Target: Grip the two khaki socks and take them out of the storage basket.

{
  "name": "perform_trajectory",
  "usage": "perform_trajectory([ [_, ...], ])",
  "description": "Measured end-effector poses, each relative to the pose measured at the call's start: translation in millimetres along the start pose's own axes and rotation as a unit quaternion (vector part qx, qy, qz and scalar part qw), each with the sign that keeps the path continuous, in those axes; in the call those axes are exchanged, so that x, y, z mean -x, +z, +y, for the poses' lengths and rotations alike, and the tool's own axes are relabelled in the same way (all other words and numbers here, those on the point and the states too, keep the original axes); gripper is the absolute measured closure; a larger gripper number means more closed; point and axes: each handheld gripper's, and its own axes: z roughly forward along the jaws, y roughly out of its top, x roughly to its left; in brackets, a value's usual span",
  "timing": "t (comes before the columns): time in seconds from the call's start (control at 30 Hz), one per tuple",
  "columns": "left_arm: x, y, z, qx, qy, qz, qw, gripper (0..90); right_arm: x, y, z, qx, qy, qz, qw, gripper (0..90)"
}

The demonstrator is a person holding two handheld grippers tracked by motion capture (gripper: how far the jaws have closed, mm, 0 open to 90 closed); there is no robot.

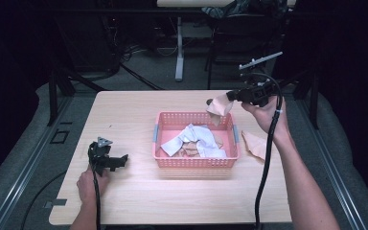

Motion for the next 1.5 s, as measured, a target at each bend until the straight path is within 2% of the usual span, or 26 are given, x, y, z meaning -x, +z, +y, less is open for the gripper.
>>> perform_trajectory([
  [0.1,0.1,0.0,0.0,0.000,-0.001,0.000,1.0000,0.4,3.7,-8.4,0.0,0.006,0.003,-0.004,1.0000,88.5],
  [0.23,0.0,0.0,0.0,0.000,0.000,0.000,1.0000,0.4,7.9,-20.1,0.3,0.004,0.000,-0.020,0.9998,88.4],
  [0.5,0.0,-0.1,0.0,0.000,0.000,0.000,1.0000,0.4,21.8,-42.8,-6.1,0.021,0.014,-0.038,0.9990,88.4],
  [0.67,0.0,0.0,0.0,0.000,0.000,0.000,1.0000,0.4,33.0,-52.1,-15.6,0.029,0.027,-0.047,0.9981,88.4],
  [0.87,-0.1,-0.1,0.0,-0.001,0.001,0.000,1.0000,0.4,48.5,-55.0,-35.4,0.022,0.044,-0.061,0.9969,88.4],
  [1.03,-0.1,-0.1,0.0,-0.001,0.001,0.000,1.0000,0.4,62.0,-49.6,-55.1,0.009,0.061,-0.073,0.9955,88.4],
  [1.2,-0.1,-0.1,0.1,-0.001,0.000,0.000,1.0000,0.4,79.3,-37.6,-79.8,-0.018,0.086,-0.078,0.9931,88.4],
  [1.27,-0.1,-0.1,0.1,-0.001,0.001,0.000,1.0000,0.4,85.7,-29.3,-91.4,-0.026,0.097,-0.077,0.9920,88.4],
  [1.37,-0.1,-0.1,0.1,-0.001,0.001,0.000,1.0000,0.4,92.4,-12.5,-109.3,-0.050,0.102,-0.080,0.9903,88.4],
  [1.5,-0.1,0.0,0.0,0.000,0.001,0.000,1.0000,0.4,100.8,16.4,-133.9,-0.077,0.117,-0.081,0.9869,88.3],
])
